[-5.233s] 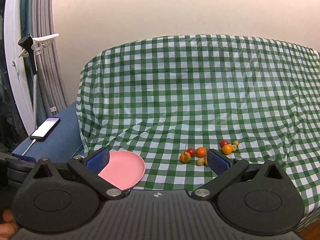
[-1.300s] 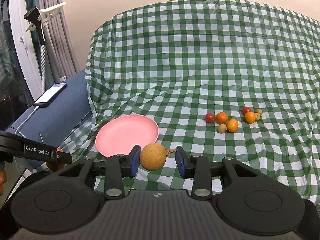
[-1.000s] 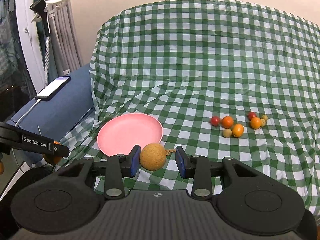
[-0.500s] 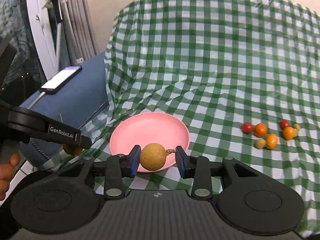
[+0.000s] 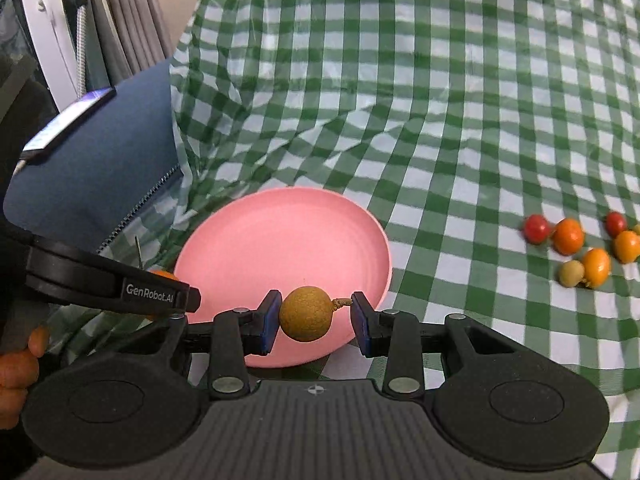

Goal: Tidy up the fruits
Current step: 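Open both tools to drop the fruits onto the pink plate, then raise both tools away from the pink plate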

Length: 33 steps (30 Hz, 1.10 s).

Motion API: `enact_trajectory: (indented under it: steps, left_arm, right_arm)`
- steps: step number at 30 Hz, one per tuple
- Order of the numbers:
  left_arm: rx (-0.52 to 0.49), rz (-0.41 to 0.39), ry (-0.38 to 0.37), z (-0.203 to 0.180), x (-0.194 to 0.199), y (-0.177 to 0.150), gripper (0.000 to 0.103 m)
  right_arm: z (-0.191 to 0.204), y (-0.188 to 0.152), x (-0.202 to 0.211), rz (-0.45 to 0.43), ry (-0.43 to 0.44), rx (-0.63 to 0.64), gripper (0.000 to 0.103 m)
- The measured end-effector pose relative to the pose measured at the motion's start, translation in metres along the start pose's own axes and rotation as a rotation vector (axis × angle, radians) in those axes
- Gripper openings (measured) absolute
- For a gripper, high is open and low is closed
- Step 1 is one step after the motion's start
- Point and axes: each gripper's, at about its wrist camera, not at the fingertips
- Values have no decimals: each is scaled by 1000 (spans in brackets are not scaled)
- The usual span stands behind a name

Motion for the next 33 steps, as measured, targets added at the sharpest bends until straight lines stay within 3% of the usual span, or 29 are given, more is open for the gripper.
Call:
enact_trajectory:
  steps: [6, 7, 8, 9, 10, 13, 15, 21, 26, 33]
  left_arm:
    - [-7, 2, 12, 0, -11, 15, 42]
    - [-6, -9, 8, 1, -11, 17, 52]
    - [-1, -16, 2, 1, -9, 19, 64]
    - [5, -30, -1, 3, -5, 20, 90]
    - [12, -51, 4, 3, 1, 21, 103]
    - [15, -131, 33, 7, 25, 12, 103]
    - [14, -124, 60, 8, 35, -2, 103]
    - [78, -69, 116, 8, 60, -63, 103]
    - [70, -49, 77, 2, 80, -104, 103]
    - [66, -166, 84, -4, 121, -128, 103]
  right_arm:
    - [-2, 4, -19, 39, 5, -15, 40]
    - [-3, 4, -19, 31, 6, -30, 41]
    - [-4, 5, -19, 23, 12, -45, 52]
    - [-6, 7, -16, 13, 15, -60, 64]
    - [-7, 10, -13, 2, 10, -67, 67]
    - [-9, 13, 6, -13, -18, -73, 73]
    - [-11, 8, 23, -24, -31, -81, 80]
    - [-4, -30, 75, -17, -40, -98, 88]
    - [2, -49, 116, -60, -59, -85, 91]
    - [10, -62, 166, -183, -89, -67, 92]
Point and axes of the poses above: each gripper's, at about its wrist camera, not at the fingertips, and x roughly against the way its jaws point, z to its left, y to its top, and after that the axes turned 10 degrees about z, right-handed
